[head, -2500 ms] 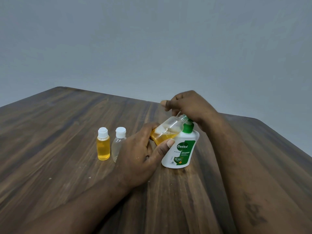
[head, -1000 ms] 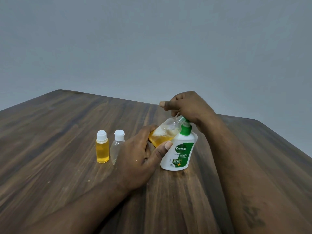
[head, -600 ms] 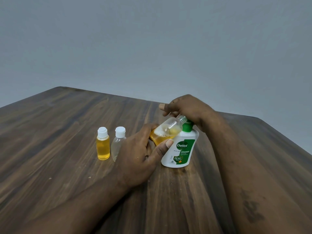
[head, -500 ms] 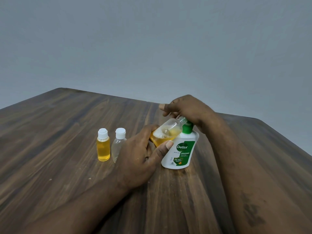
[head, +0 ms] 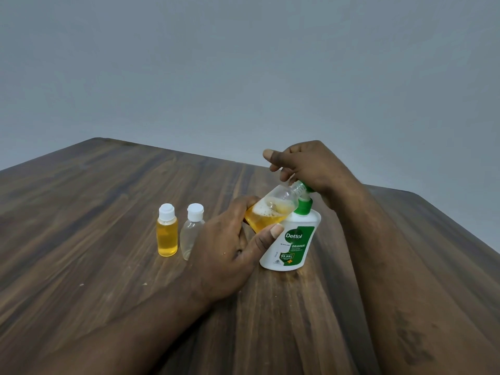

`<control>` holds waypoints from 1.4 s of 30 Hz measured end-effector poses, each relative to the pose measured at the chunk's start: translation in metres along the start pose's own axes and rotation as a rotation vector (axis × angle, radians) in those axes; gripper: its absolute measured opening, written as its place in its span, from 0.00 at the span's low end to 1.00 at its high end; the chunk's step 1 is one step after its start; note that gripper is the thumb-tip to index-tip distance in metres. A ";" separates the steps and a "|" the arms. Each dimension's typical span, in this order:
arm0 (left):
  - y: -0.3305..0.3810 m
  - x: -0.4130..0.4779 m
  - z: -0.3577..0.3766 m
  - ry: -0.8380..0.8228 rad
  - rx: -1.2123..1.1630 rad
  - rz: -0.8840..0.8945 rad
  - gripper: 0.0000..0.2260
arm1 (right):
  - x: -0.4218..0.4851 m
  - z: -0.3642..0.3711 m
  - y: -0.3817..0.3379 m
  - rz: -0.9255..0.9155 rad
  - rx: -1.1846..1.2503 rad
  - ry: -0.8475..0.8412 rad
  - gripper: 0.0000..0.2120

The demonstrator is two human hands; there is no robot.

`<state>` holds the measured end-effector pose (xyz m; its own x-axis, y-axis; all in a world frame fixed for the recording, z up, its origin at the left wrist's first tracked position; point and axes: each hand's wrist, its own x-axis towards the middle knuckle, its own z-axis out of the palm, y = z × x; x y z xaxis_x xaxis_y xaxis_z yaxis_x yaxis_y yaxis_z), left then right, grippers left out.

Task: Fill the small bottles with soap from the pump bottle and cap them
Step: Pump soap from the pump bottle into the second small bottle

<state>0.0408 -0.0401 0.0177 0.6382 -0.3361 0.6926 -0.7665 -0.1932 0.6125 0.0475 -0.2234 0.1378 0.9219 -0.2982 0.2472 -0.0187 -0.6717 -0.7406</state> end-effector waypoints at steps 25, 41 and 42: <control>-0.003 -0.001 -0.001 0.033 -0.006 0.007 0.22 | 0.004 0.009 0.005 0.038 -0.049 -0.127 0.13; -0.003 -0.001 0.000 0.031 -0.019 -0.009 0.21 | 0.004 0.010 0.003 0.041 -0.051 -0.084 0.09; -0.003 -0.001 0.000 0.033 -0.019 -0.008 0.21 | 0.004 0.009 0.003 0.034 -0.049 -0.074 0.09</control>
<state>0.0427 -0.0388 0.0154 0.6462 -0.3042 0.6999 -0.7603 -0.1783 0.6246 0.0545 -0.2201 0.1306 0.9465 -0.2716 0.1743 -0.0677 -0.6951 -0.7157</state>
